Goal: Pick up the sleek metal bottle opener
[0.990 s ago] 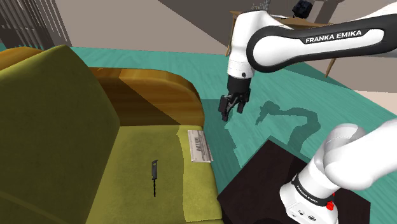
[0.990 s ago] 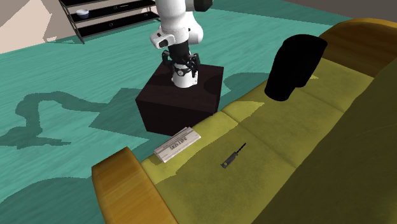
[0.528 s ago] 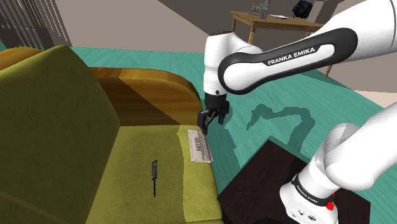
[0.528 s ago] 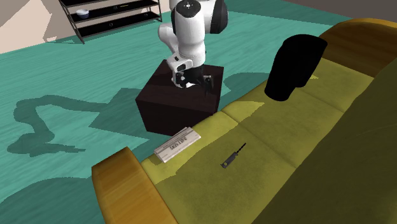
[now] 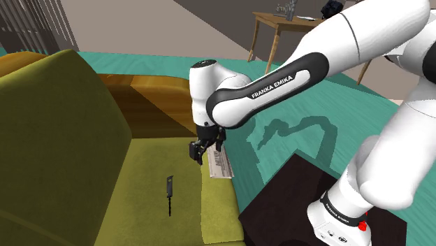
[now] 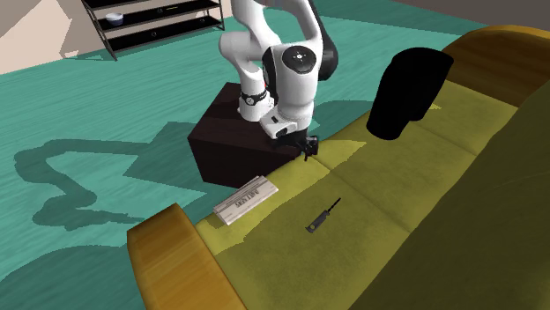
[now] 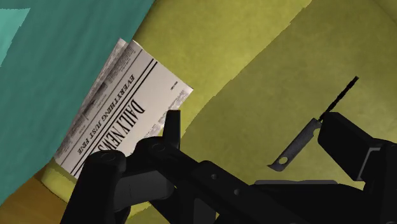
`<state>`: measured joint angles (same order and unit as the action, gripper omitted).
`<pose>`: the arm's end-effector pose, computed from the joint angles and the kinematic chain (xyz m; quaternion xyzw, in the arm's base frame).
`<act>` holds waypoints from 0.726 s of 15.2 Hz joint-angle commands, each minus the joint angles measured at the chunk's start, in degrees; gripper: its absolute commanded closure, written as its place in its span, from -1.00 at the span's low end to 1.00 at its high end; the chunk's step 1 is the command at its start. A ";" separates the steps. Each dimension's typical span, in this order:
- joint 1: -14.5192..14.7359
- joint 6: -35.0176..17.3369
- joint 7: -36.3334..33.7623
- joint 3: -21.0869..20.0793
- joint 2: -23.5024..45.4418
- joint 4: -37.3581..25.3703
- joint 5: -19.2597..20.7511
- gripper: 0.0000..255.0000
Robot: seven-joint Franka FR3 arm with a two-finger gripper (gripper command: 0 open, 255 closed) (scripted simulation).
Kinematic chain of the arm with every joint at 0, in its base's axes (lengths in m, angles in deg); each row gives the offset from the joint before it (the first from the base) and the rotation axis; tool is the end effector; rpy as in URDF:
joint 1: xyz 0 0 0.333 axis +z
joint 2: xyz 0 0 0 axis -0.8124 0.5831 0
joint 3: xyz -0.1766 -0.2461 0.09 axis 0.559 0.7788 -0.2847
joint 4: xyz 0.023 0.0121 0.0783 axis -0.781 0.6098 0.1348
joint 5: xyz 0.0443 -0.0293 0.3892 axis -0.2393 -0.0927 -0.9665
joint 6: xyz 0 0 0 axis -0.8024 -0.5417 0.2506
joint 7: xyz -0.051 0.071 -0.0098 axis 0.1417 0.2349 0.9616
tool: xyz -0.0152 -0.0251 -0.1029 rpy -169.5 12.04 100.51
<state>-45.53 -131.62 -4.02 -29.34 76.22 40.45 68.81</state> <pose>0.4500 0.2615 0.3498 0.9977 -0.0044 -0.0666 0.0124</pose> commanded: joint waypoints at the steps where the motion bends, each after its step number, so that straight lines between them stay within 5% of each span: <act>1: 0.89 -0.96 -2.36 -0.55 4.64 -3.06 2.31 -1.00; 11: 9.28 -1.23 -11.92 0.86 28.12 -22.67 12.78 -1.00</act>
<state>-37.29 -132.81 -15.03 -28.70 102.17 19.55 80.73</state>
